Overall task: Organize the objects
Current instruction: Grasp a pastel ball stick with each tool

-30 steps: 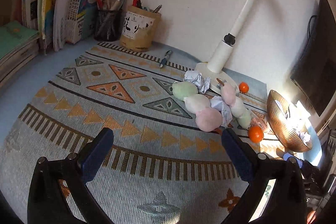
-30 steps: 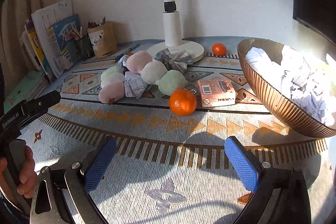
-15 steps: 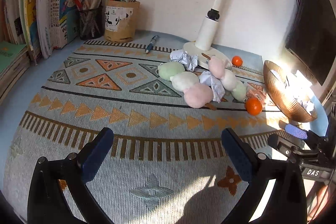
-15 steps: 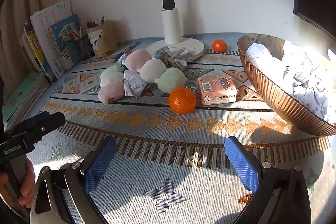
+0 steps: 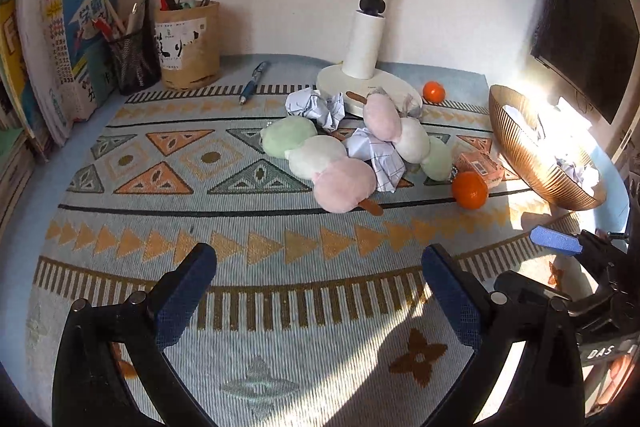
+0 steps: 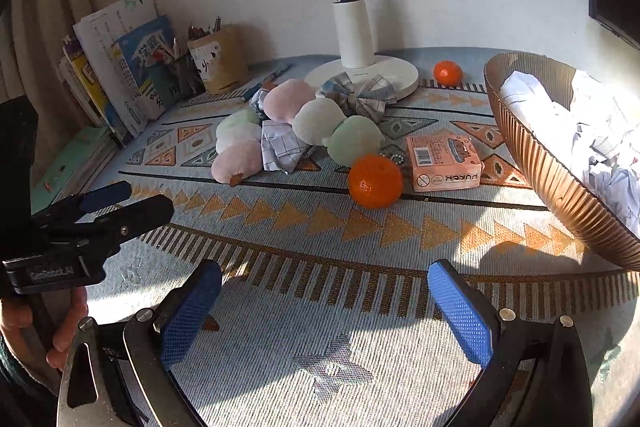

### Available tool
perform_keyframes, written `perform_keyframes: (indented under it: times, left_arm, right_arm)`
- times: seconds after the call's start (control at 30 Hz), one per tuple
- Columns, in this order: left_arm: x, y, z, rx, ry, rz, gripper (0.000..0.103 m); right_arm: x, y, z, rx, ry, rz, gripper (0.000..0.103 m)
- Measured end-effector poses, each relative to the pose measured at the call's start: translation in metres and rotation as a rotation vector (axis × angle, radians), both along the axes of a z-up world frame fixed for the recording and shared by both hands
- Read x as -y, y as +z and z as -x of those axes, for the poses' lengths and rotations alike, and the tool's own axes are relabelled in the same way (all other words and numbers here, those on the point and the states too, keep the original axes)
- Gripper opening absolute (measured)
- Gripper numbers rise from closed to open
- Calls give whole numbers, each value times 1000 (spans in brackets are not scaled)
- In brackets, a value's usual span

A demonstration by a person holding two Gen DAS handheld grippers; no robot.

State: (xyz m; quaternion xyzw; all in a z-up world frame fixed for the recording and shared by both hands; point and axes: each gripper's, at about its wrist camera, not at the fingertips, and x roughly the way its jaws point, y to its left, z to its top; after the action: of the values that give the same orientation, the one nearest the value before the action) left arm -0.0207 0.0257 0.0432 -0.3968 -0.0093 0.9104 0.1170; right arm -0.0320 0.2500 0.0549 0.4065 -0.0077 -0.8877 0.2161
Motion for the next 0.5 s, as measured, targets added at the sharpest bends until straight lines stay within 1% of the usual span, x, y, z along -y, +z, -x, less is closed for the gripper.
perform_keyframes:
  times: [0.03, 0.1, 0.13, 0.2, 0.23, 0.3, 0.33, 0.4, 0.47, 0.5]
  left_arm:
    - [-7, -3, 12, 14, -9, 12, 102]
    - [-19, -9, 36, 46, -23, 49, 102]
    - [-24, -13, 47, 62, -15, 77, 102]
    - [-31, -20, 65, 82, 9, 128, 102]
    - [-33, -24, 71, 94, 5, 136, 102]
    - [-29, -29, 77, 108, 19, 147, 102]
    - [-25, -31, 77, 116, 26, 149, 102]
    - [-10, -31, 74, 128, 35, 122, 102]
    - [10, -27, 69, 124, 86, 135, 102]
    - [22, -25, 66, 122, 115, 148, 102]
  right_arm:
    - [-1, 7, 5, -1, -3, -12, 103]
    - [1, 26, 14, -40, -18, -78, 103]
    - [4, 35, 20, -69, -25, -132, 103]
    - [15, 42, 38, -62, -1, -259, 103]
    - [23, 41, 48, -44, 33, -298, 103]
    - [38, 33, 65, -25, 92, -334, 103]
    - [44, 28, 74, -21, 107, -349, 103]
    - [55, 12, 92, -3, 106, -399, 102]
    - [63, -1, 106, 9, 117, -429, 94]
    - [65, -5, 112, 12, 116, -437, 92]
